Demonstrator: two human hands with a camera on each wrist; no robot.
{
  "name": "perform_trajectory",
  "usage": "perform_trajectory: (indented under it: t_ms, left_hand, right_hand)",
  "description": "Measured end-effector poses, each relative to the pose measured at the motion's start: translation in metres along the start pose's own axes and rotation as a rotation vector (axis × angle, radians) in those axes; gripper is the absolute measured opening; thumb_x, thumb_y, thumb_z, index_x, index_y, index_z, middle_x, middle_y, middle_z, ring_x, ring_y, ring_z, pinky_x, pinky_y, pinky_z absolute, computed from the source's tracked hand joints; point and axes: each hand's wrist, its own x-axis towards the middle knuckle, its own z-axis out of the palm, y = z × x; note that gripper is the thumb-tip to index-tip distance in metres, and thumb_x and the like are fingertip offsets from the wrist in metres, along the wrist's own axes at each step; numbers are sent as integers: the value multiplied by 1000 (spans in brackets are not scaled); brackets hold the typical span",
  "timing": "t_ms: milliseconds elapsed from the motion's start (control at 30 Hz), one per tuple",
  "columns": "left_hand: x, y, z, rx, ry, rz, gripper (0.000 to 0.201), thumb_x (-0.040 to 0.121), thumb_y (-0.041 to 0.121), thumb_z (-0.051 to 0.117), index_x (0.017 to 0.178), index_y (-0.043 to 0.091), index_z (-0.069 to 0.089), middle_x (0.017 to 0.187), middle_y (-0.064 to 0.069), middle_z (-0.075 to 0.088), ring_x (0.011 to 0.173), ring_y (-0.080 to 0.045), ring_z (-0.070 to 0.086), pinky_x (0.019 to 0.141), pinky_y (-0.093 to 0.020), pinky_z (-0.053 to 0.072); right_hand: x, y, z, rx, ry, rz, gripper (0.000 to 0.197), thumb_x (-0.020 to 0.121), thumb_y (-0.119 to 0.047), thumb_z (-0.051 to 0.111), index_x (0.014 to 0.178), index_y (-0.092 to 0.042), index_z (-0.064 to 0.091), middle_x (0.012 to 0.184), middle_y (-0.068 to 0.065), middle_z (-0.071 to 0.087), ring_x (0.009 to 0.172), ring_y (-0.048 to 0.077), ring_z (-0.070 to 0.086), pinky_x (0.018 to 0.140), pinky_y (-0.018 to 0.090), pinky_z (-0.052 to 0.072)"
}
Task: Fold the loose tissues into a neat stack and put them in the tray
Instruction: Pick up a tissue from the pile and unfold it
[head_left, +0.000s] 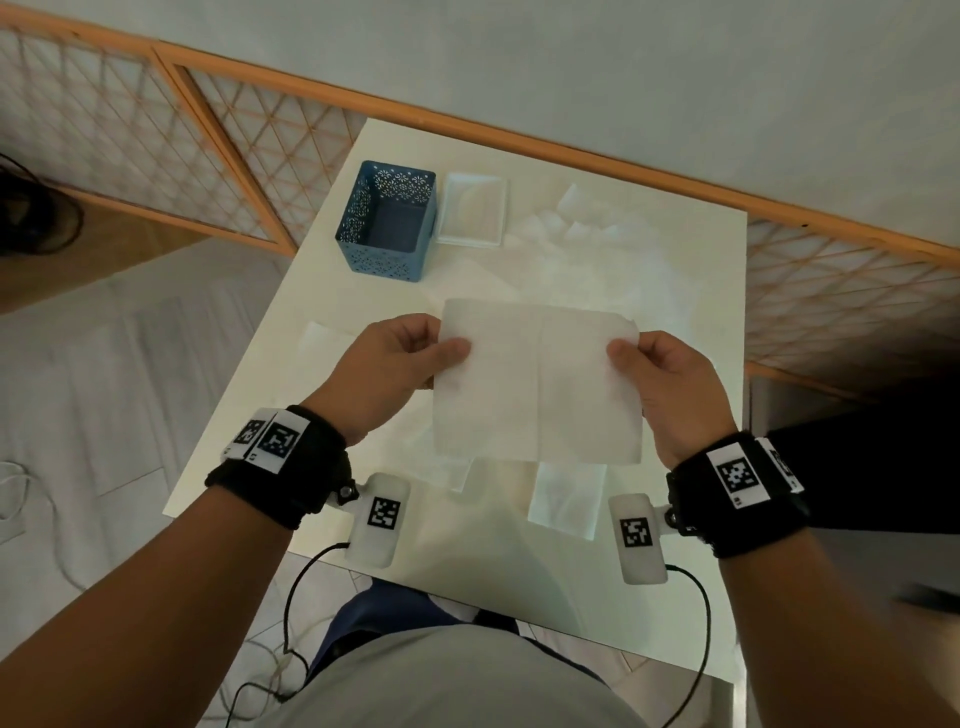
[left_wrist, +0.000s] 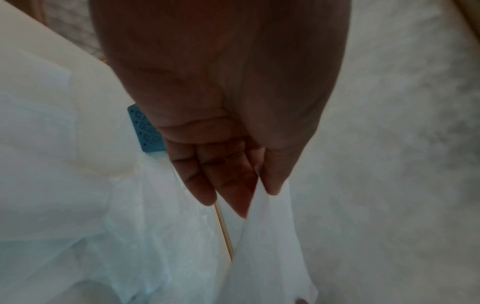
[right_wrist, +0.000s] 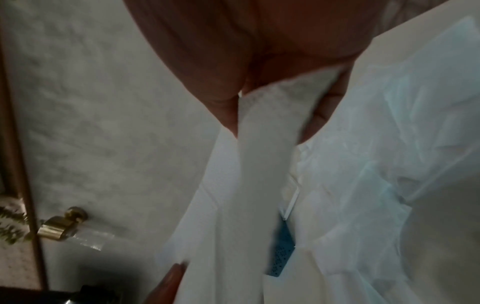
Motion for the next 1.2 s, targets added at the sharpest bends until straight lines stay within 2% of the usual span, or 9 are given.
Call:
perform_trajectory:
  t_ms: [133, 400, 533, 700, 833, 900, 1033, 1100, 1200]
  left_hand:
    - [3, -2, 5, -98, 20, -117, 20, 102, 21, 69, 91, 4, 66, 91, -5, 76, 80, -17, 71, 78, -29, 60]
    - [3, 0, 31, -157, 80, -174, 21, 106, 26, 62, 91, 12, 66, 96, -11, 75, 81, -23, 70, 75, -38, 60]
    - [-1, 11, 41, -312, 77, -189, 20, 108, 22, 58, 113, 7, 71, 115, -13, 76, 101, -28, 72, 98, -45, 56]
    - [-2, 24, 46, -388, 102, -181, 37, 106, 21, 62, 140, 6, 61, 134, -11, 72, 122, -25, 70, 110, -42, 52]
    - [-4, 32, 50, -387, 58, -174, 15, 107, 16, 58, 110, 12, 72, 111, -2, 78, 100, -19, 72, 98, -37, 56]
    - [-4, 31, 53, -382, 16, -180, 19, 108, 16, 56, 118, 9, 70, 116, -4, 77, 103, -20, 73, 93, -34, 58]
    - [-3, 26, 60, -371, -45, -184, 17, 109, 14, 53, 97, 20, 63, 91, 9, 80, 86, -9, 75, 81, -28, 58]
    - [-3, 24, 62, -327, -39, -178, 12, 108, 17, 56, 102, 15, 66, 94, 6, 81, 90, -13, 75, 88, -33, 60]
    - [-4, 21, 65, -235, -70, -142, 32, 104, 27, 62, 124, 4, 67, 126, -19, 72, 113, -36, 70, 108, -60, 51]
  right_hand:
    - [0, 4, 3, 35, -3, 78, 13, 98, -25, 70, 92, -14, 74, 97, 9, 78, 83, 22, 70, 78, 42, 57]
    - [-8, 10, 15, 163, -57, 142, 18, 97, -21, 72, 102, -5, 71, 102, 15, 77, 85, 26, 71, 86, 47, 60]
    - [-12, 20, 24, 57, -18, 120, 14, 95, -22, 73, 106, -13, 70, 88, -1, 73, 76, 16, 68, 87, 40, 59]
    - [-18, 25, 28, -213, 100, 109, 55, 91, -44, 75, 138, -24, 54, 126, -9, 61, 113, 11, 62, 93, 31, 49]
    - [-27, 12, 33, -55, 53, 19, 31, 99, -47, 64, 118, -22, 70, 111, -10, 74, 104, 9, 70, 98, 38, 56]
    - [-28, 6, 37, 181, -61, 117, 44, 103, -53, 55, 121, -16, 71, 114, -1, 77, 108, 21, 74, 98, 42, 58]
    - [-26, -2, 37, 415, -277, 245, 69, 96, -64, 48, 134, -9, 66, 123, 14, 75, 116, 32, 71, 99, 46, 56]
    - [-27, -2, 35, 458, -293, 200, 63, 95, -56, 59, 131, -5, 66, 122, 17, 74, 109, 32, 72, 92, 43, 59]
    - [-29, 2, 33, 490, -252, 138, 34, 94, -32, 72, 115, -5, 69, 111, 15, 75, 98, 30, 72, 84, 43, 60]
